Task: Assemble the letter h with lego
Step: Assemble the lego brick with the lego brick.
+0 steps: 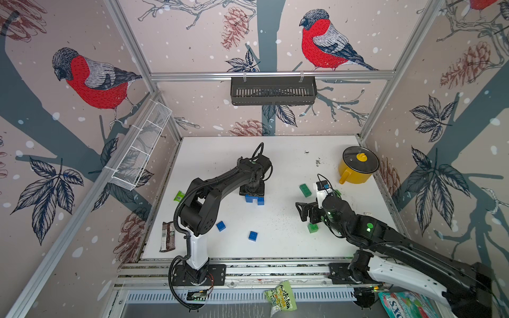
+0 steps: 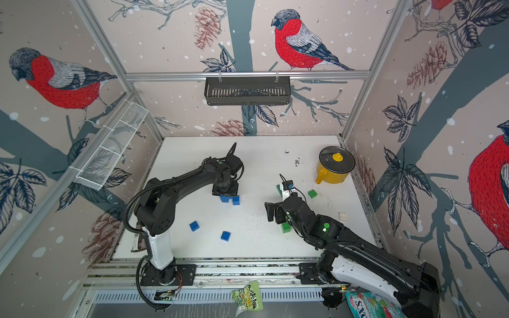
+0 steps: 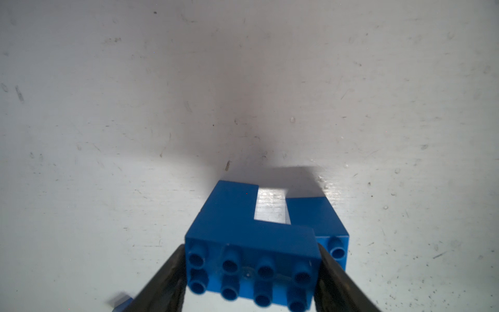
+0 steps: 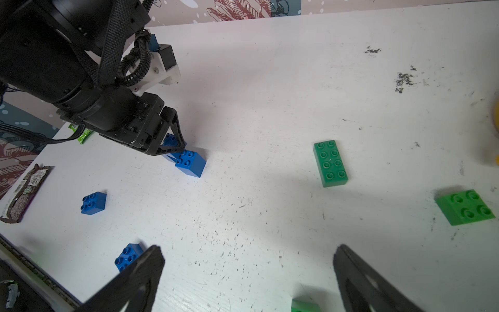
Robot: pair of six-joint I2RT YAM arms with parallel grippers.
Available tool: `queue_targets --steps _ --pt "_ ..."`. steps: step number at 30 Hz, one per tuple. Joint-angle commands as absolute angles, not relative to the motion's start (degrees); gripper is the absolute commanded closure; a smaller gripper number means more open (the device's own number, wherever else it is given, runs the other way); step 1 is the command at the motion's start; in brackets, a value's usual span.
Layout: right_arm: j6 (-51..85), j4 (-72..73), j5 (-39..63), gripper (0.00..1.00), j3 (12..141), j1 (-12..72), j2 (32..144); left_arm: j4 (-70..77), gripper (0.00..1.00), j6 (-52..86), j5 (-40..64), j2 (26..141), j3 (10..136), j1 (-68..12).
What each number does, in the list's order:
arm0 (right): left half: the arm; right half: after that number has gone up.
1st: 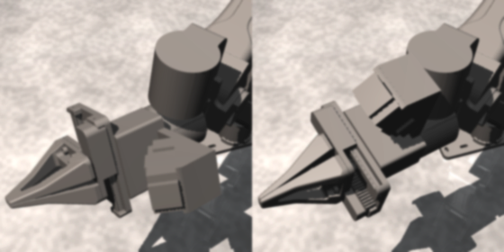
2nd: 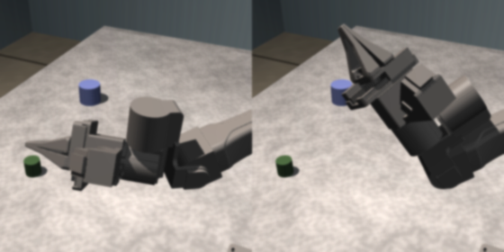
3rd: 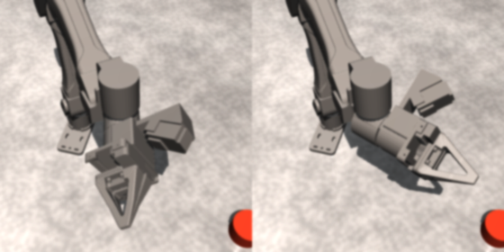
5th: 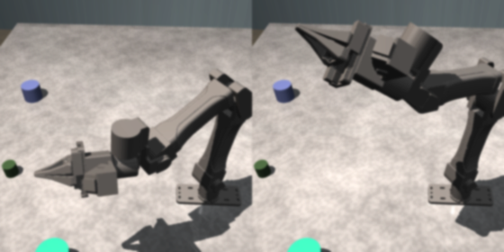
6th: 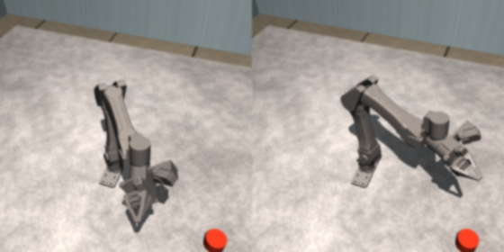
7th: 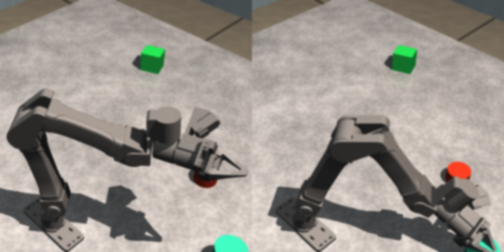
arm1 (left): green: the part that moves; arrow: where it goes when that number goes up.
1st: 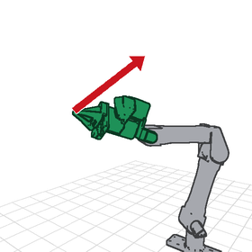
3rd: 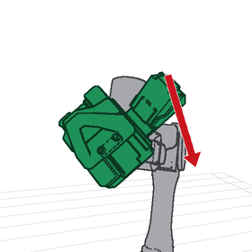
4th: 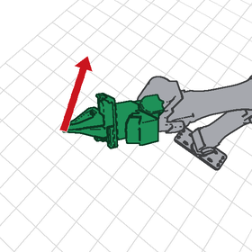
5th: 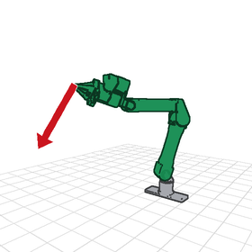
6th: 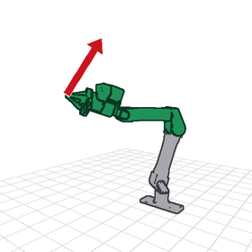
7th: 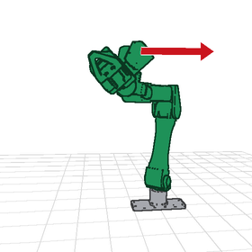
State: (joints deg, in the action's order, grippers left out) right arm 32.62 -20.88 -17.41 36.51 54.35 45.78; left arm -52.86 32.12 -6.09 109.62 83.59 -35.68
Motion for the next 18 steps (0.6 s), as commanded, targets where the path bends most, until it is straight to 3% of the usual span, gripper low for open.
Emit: queue_targets --steps 1,18 --pt "31.95 -20.30 -18.02 0.01 36.89 54.31 45.71 -54.73 0.35 32.00 -7.12 109.36 83.67 -35.60" --pt "31.95 -20.30 -18.07 0.00 36.83 54.26 45.77 -55.85 0.35 34.78 -6.78 107.97 81.90 -37.07"
